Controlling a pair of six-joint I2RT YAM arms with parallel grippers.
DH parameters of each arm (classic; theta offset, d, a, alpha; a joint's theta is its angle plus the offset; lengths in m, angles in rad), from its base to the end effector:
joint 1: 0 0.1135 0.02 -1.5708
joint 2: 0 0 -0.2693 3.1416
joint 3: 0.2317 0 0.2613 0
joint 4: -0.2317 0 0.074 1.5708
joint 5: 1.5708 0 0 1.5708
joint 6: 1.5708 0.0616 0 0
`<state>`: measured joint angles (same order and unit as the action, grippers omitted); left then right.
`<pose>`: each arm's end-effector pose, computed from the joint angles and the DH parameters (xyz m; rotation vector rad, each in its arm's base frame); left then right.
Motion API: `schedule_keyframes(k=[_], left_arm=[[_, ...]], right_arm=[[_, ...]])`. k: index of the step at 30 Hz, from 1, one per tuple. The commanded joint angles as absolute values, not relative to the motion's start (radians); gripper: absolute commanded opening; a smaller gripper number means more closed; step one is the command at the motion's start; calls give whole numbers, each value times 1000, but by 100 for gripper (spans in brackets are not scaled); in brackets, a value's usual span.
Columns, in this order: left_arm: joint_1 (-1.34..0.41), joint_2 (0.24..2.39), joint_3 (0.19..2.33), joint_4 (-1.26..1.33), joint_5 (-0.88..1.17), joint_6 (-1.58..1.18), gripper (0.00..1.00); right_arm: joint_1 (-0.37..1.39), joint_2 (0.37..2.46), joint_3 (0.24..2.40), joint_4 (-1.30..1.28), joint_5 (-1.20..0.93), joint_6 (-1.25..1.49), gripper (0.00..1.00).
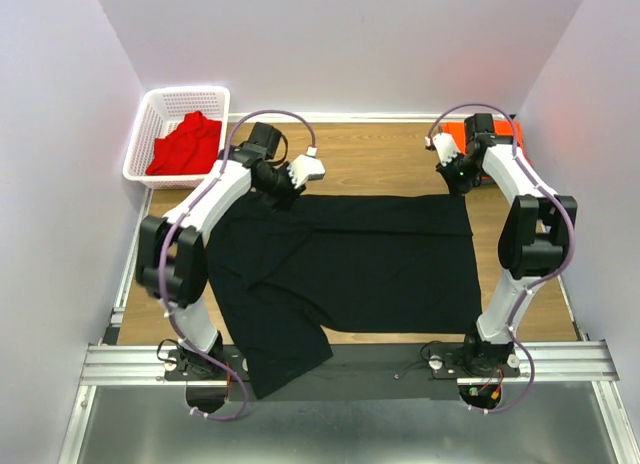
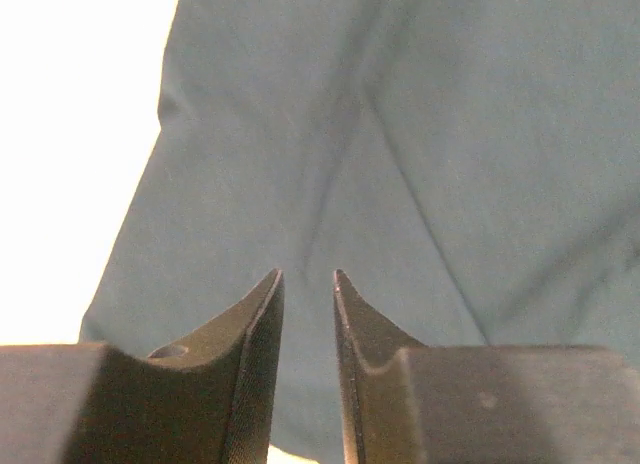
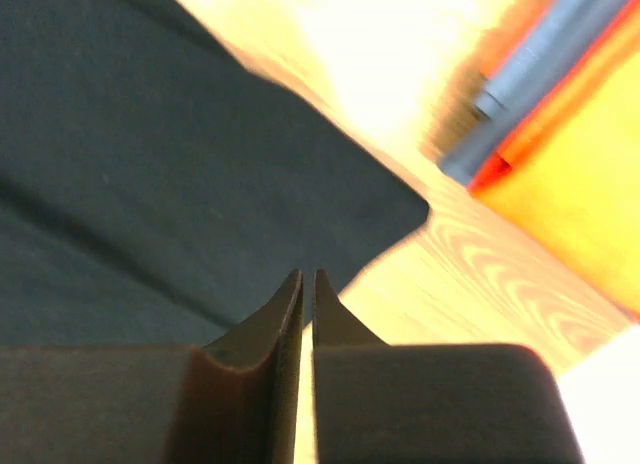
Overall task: Fold and stack the t-shirts
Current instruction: Fold the flattened tshirt in 1/3 of the way
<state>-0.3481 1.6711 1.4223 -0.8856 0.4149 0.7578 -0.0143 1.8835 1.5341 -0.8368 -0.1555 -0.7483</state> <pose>0.3331 -0.1473 0.2588 1.4707 2.1516 -0.4191 0.4130 0.0036 0.2141 -1.0174 2.5314 -0.0004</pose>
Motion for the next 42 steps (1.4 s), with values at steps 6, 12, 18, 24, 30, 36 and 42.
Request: schedule_keyframes(k=[6, 12, 18, 24, 30, 36, 42], left_arm=[[-422, 1927, 1592, -666, 500, 560, 32], [-482, 2016, 1539, -630, 462, 572, 32], [-535, 2025, 1416, -624, 430, 604, 32], [-591, 1870, 1321, -661, 442, 678, 32], [-520, 1740, 1301, -716, 446, 666, 40], [-298, 1718, 1270, -755, 419, 715, 45], [-244, 1779, 1264, -761, 402, 768, 51]], right_arm=[[-9, 2025, 1545, -882, -224, -638, 10], [-11, 2057, 1502, -842, -183, -635, 10], [-11, 2091, 1506, -822, -150, -630, 9], [-11, 2102, 1506, -818, -129, -635, 9], [-11, 2089, 1506, -819, -129, -634, 9], [-11, 2042, 1489, -821, -129, -641, 9], [-11, 2016, 1477, -821, -127, -637, 9]])
